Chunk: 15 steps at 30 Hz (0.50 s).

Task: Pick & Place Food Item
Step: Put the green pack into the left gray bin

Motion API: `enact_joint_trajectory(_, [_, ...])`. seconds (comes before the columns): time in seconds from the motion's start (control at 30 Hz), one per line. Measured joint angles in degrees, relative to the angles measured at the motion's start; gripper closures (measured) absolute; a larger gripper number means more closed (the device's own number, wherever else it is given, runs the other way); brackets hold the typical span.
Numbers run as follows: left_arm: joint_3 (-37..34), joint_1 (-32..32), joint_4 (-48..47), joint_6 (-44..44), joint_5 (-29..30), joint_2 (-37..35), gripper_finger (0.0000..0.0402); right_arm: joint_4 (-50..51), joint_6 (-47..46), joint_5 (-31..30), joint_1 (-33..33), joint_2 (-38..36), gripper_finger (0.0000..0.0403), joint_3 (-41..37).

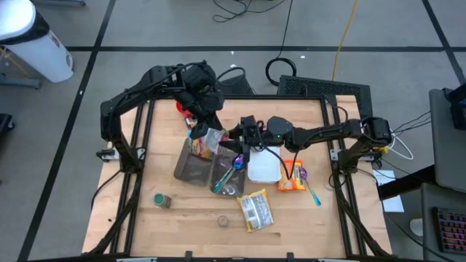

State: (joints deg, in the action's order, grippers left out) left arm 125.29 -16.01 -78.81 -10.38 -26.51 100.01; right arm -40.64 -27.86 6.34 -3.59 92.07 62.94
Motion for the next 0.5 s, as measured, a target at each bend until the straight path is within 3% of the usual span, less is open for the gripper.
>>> enact_joint_trajectory(0.5, [-0.04, 0.0, -1.68, -1.07, 2.76, 0.02, 0.04, 3.99, -2.04, -0.03, -2.01, -0.09, 0.0224, 0.0])
